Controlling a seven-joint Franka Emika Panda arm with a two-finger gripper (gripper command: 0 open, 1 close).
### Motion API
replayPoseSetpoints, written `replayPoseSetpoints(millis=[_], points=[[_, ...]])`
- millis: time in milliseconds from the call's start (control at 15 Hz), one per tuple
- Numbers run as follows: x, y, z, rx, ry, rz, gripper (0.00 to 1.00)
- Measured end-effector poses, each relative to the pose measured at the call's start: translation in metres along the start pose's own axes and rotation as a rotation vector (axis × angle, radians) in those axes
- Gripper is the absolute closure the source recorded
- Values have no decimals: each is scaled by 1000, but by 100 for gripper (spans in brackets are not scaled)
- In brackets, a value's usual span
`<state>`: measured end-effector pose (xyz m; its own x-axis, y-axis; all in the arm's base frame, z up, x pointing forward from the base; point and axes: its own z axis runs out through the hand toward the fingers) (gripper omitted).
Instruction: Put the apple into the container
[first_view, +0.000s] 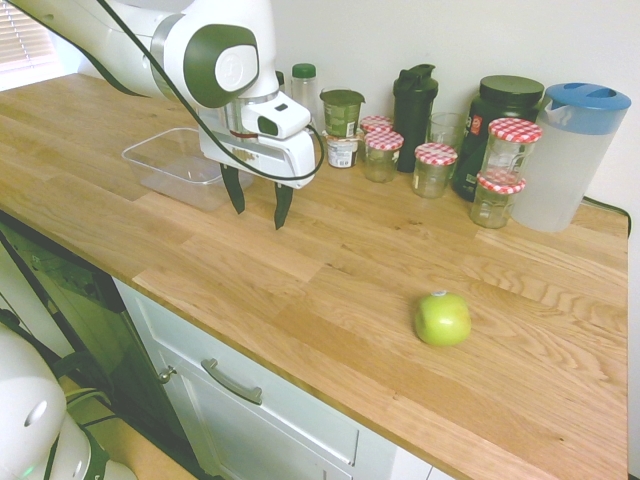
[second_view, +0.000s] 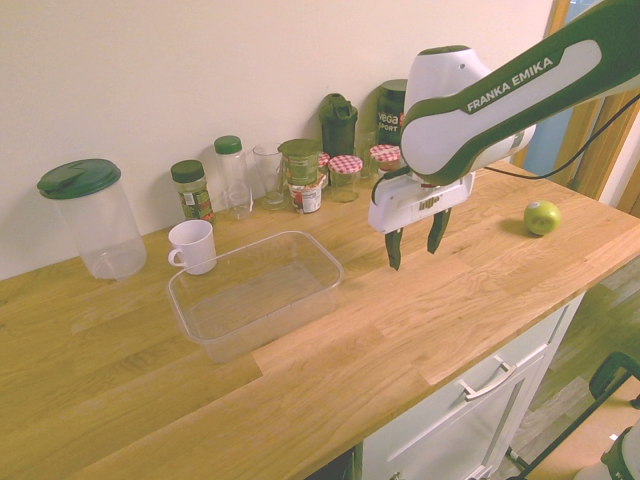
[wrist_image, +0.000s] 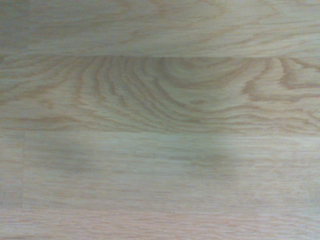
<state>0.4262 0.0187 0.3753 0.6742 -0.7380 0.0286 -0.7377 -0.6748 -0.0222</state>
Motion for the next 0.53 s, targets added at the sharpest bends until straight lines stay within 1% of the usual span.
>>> replayPoseSetpoints(millis=[133, 200, 333, 400, 533], points=[[1, 0, 0, 0, 1, -9, 0], [5, 0, -6, 2, 8, -30, 0], [25, 7, -37, -2, 4, -88, 0], [43, 20, -58, 0, -5, -124, 0], [87, 62, -89, -10, -5, -222, 0]])
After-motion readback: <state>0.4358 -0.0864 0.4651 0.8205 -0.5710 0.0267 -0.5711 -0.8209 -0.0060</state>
